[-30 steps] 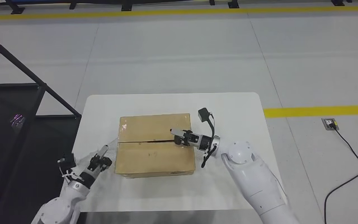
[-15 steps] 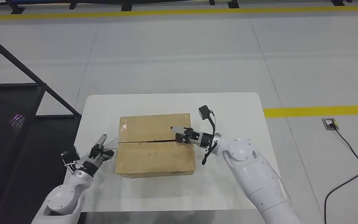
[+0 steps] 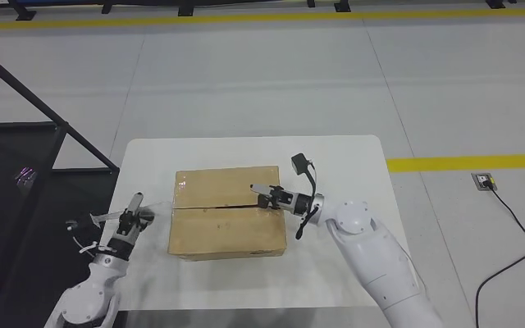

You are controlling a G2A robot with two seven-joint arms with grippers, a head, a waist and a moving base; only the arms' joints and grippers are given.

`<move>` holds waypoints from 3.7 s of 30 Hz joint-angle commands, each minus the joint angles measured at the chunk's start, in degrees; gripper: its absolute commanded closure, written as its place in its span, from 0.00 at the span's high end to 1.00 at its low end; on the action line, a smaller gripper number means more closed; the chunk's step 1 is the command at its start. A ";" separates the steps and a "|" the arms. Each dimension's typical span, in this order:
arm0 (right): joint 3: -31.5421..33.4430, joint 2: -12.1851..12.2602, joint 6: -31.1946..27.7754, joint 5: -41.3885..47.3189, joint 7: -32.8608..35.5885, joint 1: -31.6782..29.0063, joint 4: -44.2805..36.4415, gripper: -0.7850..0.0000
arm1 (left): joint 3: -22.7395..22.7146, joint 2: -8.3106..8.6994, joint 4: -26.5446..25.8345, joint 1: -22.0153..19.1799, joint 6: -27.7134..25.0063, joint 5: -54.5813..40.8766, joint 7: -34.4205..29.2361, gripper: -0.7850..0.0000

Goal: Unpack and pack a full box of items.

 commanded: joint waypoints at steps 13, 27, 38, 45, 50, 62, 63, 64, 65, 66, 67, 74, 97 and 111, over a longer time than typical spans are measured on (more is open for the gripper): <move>-0.44 0.11 -2.14 1.59 0.80 0.50 1.51 1.00 | -3.67 -0.35 -11.76 6.44 -2.76 13.75 8.05 1.00; 3.78 2.26 -11.42 -1.28 -0.49 -5.18 -9.06 1.00 | -1.00 -1.20 -19.10 6.12 1.05 21.56 8.40 1.00; 9.59 4.87 -13.72 -4.49 -0.98 -15.29 -23.73 1.00 | 3.16 -1.95 -20.08 3.75 4.15 25.99 6.93 1.00; 10.04 5.47 -14.51 -4.38 -2.05 -16.85 -25.44 1.00 | 5.09 -2.29 -20.53 3.19 4.65 29.65 5.70 1.00; 10.20 5.81 -15.94 -4.04 -3.13 -17.60 -25.78 1.00 | 6.36 -2.51 -20.28 2.56 5.49 32.23 4.77 1.00; 10.25 6.60 -14.45 -6.99 -6.16 -18.53 -26.73 1.00 | 6.98 -2.92 -19.85 1.10 5.12 31.39 1.93 1.00; 10.02 6.57 -14.40 -7.62 -7.22 -18.50 -26.94 1.00 | 6.46 -2.92 -20.06 1.42 4.63 30.61 2.05 1.00; 9.59 6.51 -14.17 -8.09 -7.97 -18.35 -27.08 1.00 | 5.75 -2.90 -20.34 1.78 4.10 29.35 1.82 1.00; 9.16 6.46 -13.65 -8.64 -8.55 -17.96 -27.11 1.00 | 4.70 -2.85 -20.64 2.15 3.58 27.80 1.57 1.00; 8.80 6.41 -12.74 -9.55 -9.30 -17.41 -27.07 1.00 | 3.46 -2.79 -20.90 2.58 3.14 25.94 1.27 1.00; 8.38 6.32 -11.90 -10.20 -10.23 -16.82 -27.16 1.00 | 2.09 -2.71 -21.17 3.05 2.73 23.69 0.72 1.00; 3.16 5.32 -2.69 -22.55 -15.75 -8.98 -23.94 1.00 | -8.28 -1.91 -19.59 6.00 0.11 11.78 -6.38 1.00; -7.41 1.65 -15.61 -11.65 2.08 11.09 5.47 1.00 | -12.34 -1.78 -12.86 9.38 -4.43 11.62 -9.64 1.00; -1.08 3.88 -24.48 -10.96 -8.30 4.29 -3.81 1.00 | -11.79 -1.94 -12.68 9.00 -4.63 12.69 -9.58 1.00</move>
